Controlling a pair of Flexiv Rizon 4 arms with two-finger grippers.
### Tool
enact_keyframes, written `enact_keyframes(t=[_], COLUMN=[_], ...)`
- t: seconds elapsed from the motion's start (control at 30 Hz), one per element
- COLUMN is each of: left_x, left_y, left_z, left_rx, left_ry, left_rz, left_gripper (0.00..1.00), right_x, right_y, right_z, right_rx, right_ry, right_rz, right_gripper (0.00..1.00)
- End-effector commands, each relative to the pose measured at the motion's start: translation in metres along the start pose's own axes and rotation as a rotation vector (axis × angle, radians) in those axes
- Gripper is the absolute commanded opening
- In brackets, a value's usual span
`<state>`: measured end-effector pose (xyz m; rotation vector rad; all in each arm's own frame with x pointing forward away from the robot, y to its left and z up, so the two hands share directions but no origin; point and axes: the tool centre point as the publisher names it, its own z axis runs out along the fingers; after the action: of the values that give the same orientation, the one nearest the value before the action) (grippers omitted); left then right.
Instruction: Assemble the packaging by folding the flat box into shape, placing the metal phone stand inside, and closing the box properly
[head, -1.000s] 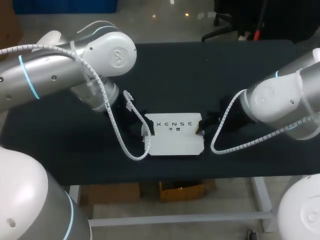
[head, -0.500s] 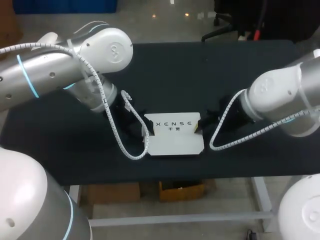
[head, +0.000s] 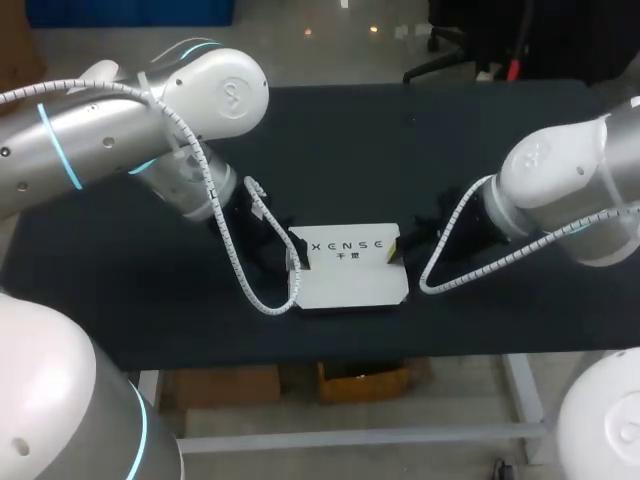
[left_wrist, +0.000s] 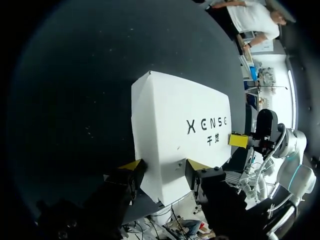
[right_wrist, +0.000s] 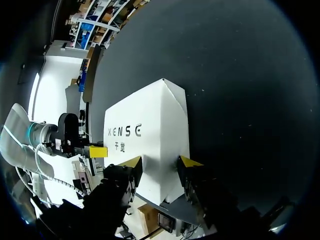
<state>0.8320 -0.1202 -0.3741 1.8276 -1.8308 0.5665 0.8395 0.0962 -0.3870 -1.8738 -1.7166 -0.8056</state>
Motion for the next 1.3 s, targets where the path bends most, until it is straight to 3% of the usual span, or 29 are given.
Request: enact_keyframes(t=[0.03,1.3], left_x=[0.005,0.019], left_y=[-0.003,-0.009], left_z=[0.0,-0.011], left_rx=[-0.01,-0.041], left_ry=[-0.005,-0.063], left_rz=[-0.008,-0.076], left_gripper=[0.55,0.56], right_x=[0.001,0.016], right_y=[0.002,0.012], right_z=[-0.002,-0.014], right_rx=[0.014,0.146], right_ry=[0.03,-0.029], right_rz=[0.002,0.123], right_gripper=[0.44,0.4])
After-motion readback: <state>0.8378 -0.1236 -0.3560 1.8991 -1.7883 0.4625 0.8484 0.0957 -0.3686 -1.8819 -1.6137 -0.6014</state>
